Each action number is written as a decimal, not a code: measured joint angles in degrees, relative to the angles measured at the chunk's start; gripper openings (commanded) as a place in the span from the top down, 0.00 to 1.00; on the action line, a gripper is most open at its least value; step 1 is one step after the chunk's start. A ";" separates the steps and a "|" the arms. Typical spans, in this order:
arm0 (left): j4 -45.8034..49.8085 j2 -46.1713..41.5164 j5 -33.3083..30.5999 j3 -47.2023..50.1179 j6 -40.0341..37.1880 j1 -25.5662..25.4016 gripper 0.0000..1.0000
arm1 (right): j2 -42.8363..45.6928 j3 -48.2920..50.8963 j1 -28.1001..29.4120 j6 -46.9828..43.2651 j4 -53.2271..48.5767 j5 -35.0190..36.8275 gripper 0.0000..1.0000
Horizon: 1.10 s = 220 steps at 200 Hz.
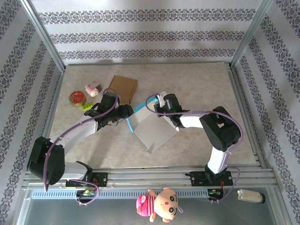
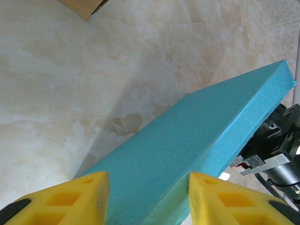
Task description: Fold the paper box
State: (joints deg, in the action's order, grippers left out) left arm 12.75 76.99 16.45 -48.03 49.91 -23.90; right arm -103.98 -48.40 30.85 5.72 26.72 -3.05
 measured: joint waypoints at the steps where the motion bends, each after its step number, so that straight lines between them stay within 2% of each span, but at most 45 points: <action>1: 0.00 0.00 0.00 0.00 0.00 0.00 0.53 | 0.02 0.02 0.00 0.17 -0.02 -0.09 0.74; 78: 0.04 -0.11 -0.20 -0.02 0.00 -0.07 0.53 | 8.85 5.53 -5.27 -2.71 -0.11 -12.57 0.61; 129: 0.09 -0.11 -0.20 -0.11 0.00 -0.13 0.53 | 9.49 6.45 -5.99 -3.32 -0.04 -16.22 0.62; 145: 0.09 -0.11 -0.17 -0.11 0.00 -0.15 0.53 | 7.45 5.46 -5.97 -3.26 -0.09 -16.22 0.65; 185: 0.09 -0.11 -0.22 -0.11 0.02 -0.15 0.51 | 2.25 2.51 -5.95 -2.93 -0.04 -14.71 0.85; 204: 0.11 -0.11 -0.24 -0.11 0.02 -0.17 0.46 | 1.11 1.31 -5.62 -3.04 0.15 -14.47 0.90; 220: 0.42 -0.22 -0.42 -0.11 0.07 -0.20 0.38 | 0.72 0.76 -5.46 -3.21 0.09 -14.38 0.98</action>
State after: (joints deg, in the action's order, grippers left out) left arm 13.17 76.77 16.03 -48.14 49.98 -24.10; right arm -103.26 -47.64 25.39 2.50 26.81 -17.43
